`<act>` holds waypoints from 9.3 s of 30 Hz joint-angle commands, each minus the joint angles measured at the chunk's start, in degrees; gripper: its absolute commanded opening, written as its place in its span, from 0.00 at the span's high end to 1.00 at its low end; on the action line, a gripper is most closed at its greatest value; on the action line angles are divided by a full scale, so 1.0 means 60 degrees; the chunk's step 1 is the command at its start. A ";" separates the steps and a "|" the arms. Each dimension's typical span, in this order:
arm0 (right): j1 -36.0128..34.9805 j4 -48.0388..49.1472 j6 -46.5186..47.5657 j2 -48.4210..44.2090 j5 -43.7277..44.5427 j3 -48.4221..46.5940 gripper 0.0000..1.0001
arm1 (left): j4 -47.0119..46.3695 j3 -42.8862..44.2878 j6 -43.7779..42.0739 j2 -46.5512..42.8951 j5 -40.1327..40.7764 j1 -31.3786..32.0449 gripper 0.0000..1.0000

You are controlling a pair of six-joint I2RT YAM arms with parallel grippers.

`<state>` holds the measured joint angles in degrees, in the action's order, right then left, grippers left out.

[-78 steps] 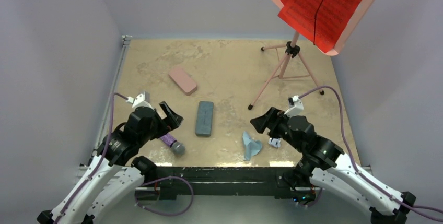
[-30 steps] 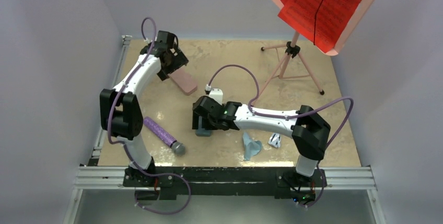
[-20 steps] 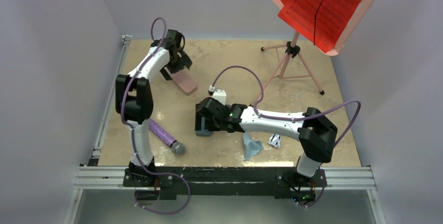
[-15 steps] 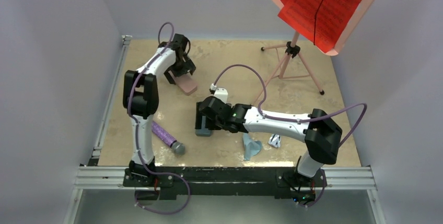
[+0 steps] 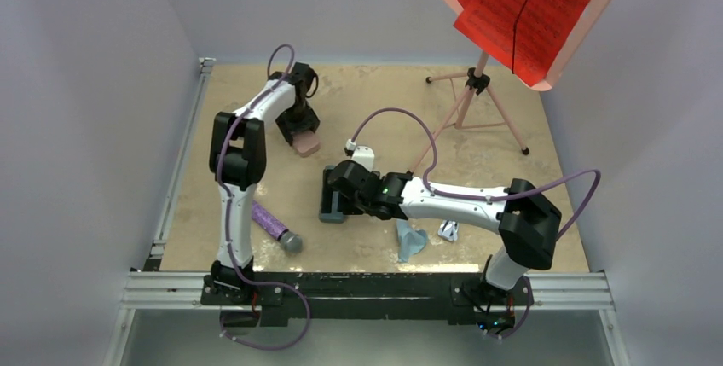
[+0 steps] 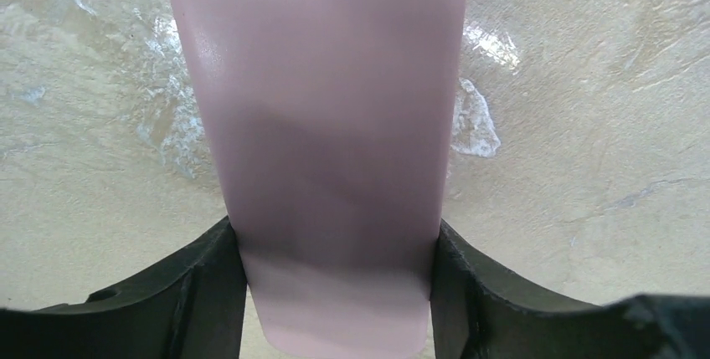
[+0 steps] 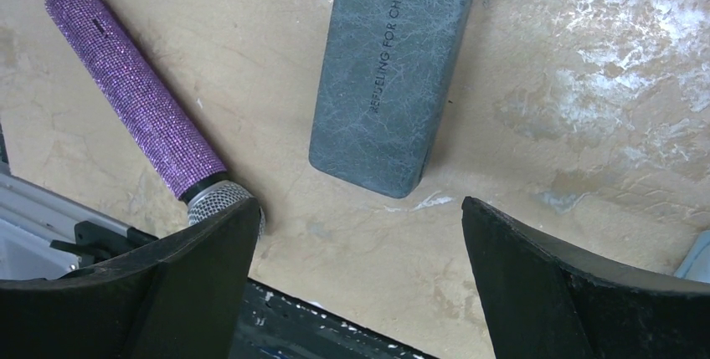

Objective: Organize the sunglasses
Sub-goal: Pick up the sunglasses case from the corner of the board, then open both arms, then pass from the right arm to the left, then place the opened sunglasses case at the center of the board, then pick up the glasses cleaning cloth from the corner of the board, then adjust the glasses cleaning cloth at the center of the board.

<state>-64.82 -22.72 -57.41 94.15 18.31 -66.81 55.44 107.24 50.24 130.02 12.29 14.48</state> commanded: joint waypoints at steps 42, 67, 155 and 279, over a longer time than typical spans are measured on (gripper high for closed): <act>0.0041 0.6710 0.2231 -0.8489 -0.2186 0.5065 0.04 | -2.2362 -1.5085 0.5227 -1.2223 -1.2410 0.2423 1.00; 0.0035 0.8720 0.2223 -0.6973 -0.5252 0.4781 0.66 | -1.7689 -1.5061 0.3837 -1.4633 -0.9748 0.3013 0.98; 0.1486 0.4155 0.1652 -0.7306 -0.7677 0.3575 0.04 | -0.4706 -1.0540 -0.0904 -1.6855 -0.7932 0.3327 1.00; 0.2607 -0.0470 -0.0639 -0.6297 -0.3979 0.1321 1.00 | -0.3171 -1.2956 0.0604 -1.7991 -0.1132 0.6229 0.00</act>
<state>-48.80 -30.39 -60.38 54.41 -2.85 -52.84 23.83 23.86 50.89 25.54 -0.21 51.55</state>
